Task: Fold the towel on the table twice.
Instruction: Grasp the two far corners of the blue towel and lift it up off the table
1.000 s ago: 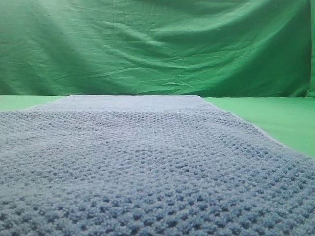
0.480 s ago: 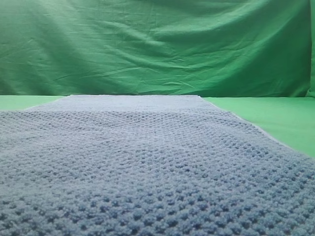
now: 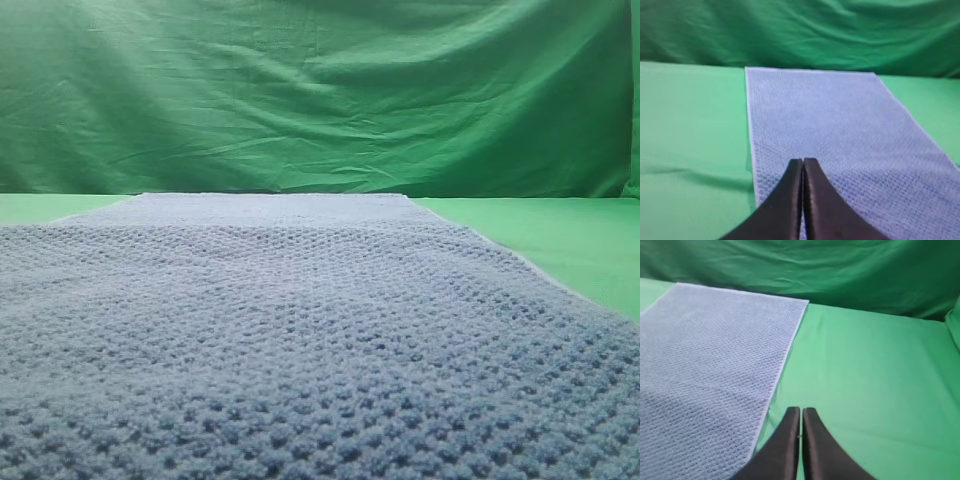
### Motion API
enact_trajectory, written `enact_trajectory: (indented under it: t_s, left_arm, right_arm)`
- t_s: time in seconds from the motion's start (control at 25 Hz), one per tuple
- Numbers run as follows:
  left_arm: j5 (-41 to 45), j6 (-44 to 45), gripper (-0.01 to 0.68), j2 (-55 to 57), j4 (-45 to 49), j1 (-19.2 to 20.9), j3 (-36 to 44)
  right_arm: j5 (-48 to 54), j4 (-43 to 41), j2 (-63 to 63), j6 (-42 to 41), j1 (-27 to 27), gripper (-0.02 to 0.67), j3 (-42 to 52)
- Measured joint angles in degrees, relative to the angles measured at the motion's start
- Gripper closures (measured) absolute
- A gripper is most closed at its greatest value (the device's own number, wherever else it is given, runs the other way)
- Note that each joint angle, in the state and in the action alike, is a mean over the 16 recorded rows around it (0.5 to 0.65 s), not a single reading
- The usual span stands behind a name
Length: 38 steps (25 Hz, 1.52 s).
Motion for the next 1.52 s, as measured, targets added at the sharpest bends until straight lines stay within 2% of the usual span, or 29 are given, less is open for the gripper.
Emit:
enact_trajectory:
  t_s: [0.44,0.8,1.08,1.2,1.32,1.4,1.52]
  left_arm:
    - [11.7,-6.3,0.673,29.2,8.3,0.0,-17.9]
    - [13.7,-8.8,0.673,50.3,13.8,0.0,-29.0]
    - [13.7,-8.5,0.673,62.5,16.3,0.0,-36.0]
    - [13.7,-7.8,0.67,66.3,16.5,0.0,-38.3]
    - [13.5,-6.9,0.646,69.1,15.8,0.0,-40.1]
    - [13.3,-6.3,0.603,70.5,15.2,0.0,-40.9]
    - [13.0,-5.4,0.497,72.1,14.2,-0.1,-41.6]
  right_arm:
    - [11.3,-7.2,19.9,7.5,4.1,0.649,-15.0]
    - [14.3,-12.3,39.6,16.7,10.2,0.649,-25.4]
    - [15.1,-12.9,53.9,20.1,12.1,0.638,-33.4]
    - [15.3,-12.9,58.8,20.7,12.2,0.601,-36.3]
    - [15.2,-12.9,62.6,20.8,12.2,0.526,-38.5]
    - [14.9,-12.9,64.7,20.7,12.2,0.454,-39.5]
    - [14.3,-12.9,66.9,20.5,12.2,0.333,-40.5]
